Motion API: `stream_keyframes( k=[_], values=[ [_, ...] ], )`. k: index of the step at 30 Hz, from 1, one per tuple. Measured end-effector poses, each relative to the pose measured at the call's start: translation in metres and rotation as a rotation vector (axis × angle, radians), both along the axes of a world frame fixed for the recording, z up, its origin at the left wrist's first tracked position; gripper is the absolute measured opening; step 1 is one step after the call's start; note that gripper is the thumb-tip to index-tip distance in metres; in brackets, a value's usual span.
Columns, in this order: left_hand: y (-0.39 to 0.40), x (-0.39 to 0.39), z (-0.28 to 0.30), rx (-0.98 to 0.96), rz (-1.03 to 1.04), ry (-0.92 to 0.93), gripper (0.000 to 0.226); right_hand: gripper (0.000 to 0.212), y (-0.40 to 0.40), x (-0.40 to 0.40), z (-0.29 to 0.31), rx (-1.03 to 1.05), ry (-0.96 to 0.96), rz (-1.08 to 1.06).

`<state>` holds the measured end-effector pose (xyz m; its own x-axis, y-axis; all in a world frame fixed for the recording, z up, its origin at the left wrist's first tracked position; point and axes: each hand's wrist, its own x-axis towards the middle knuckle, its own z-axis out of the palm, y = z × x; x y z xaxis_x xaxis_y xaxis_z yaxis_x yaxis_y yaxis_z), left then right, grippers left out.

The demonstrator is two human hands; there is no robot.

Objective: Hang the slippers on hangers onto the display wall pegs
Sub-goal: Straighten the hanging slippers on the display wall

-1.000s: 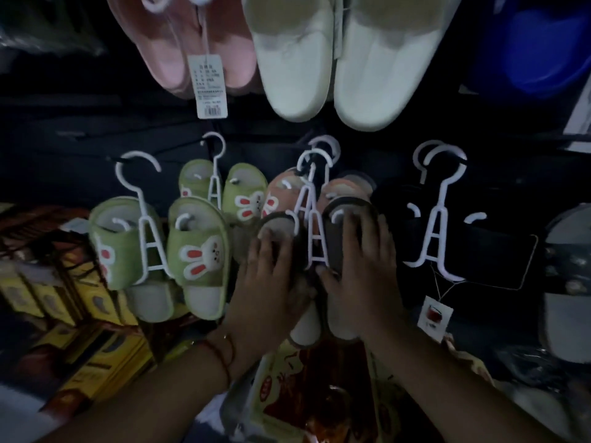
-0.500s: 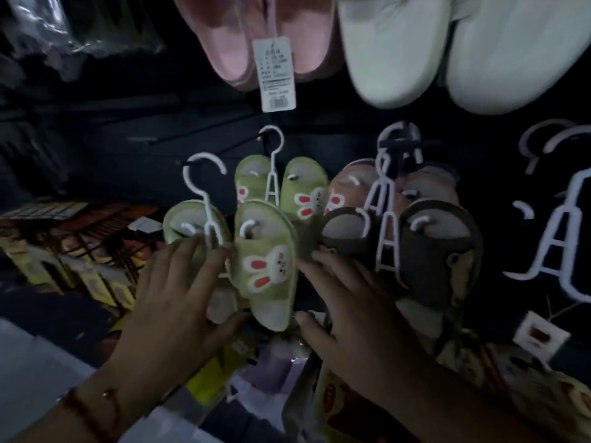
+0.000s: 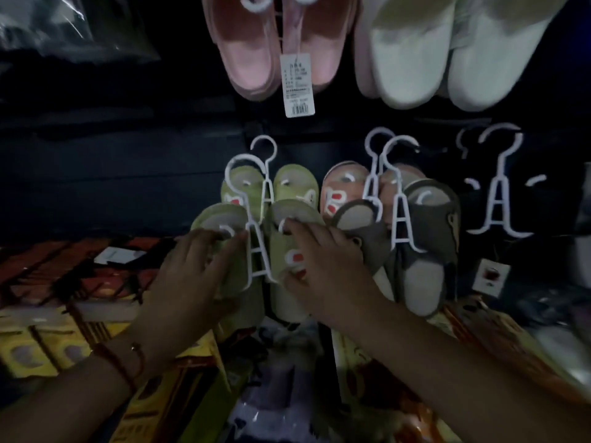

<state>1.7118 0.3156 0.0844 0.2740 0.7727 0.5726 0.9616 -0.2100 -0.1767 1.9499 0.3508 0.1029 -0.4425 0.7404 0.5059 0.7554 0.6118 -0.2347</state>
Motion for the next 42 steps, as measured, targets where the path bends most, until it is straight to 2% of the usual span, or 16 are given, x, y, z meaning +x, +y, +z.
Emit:
stream_keyframes(
  k=[3,6,9,14,16,20,25,29,33,36,42],
  values=[
    [0.003,-0.005,0.0,-0.08,-0.035,-0.029,0.128,0.079,-0.01,-0.007,0.007,-0.026,-0.096,-0.08],
    [0.005,-0.008,-0.002,-0.069,-0.091,-0.047,0.12,0.078,-0.017,-0.016,0.004,0.063,-0.211,-0.192],
    [0.006,-0.011,-0.002,-0.055,-0.132,-0.066,0.111,0.077,-0.02,-0.024,-0.001,0.108,-0.225,-0.256],
    [0.012,-0.012,0.001,-0.066,-0.124,-0.094,0.115,0.079,-0.019,-0.033,-0.001,0.127,-0.174,-0.269],
    [0.016,-0.011,0.002,-0.055,-0.098,-0.056,0.122,0.087,-0.016,-0.035,-0.003,0.142,-0.183,-0.278],
    [0.025,-0.008,-0.001,-0.026,-0.028,0.038,0.128,0.116,-0.007,-0.037,-0.017,0.215,-0.315,-0.332],
    [0.037,-0.002,0.004,-0.054,-0.008,0.066,0.13,0.104,0.017,-0.028,-0.019,0.275,-0.333,-0.303],
    [0.047,0.003,0.01,-0.089,0.004,0.062,0.13,0.108,0.035,-0.026,-0.016,0.247,-0.308,-0.254],
    [0.061,0.0,0.02,-0.151,0.017,0.054,0.114,0.107,0.053,-0.031,-0.01,0.205,-0.307,-0.21],
    [0.075,-0.002,0.025,-0.191,0.049,0.065,0.107,0.105,0.069,-0.038,-0.005,0.084,-0.315,-0.164],
    [0.113,0.002,0.028,-0.264,0.134,0.073,0.111,0.105,0.106,-0.047,-0.002,-0.056,-0.268,-0.179]
  ],
)
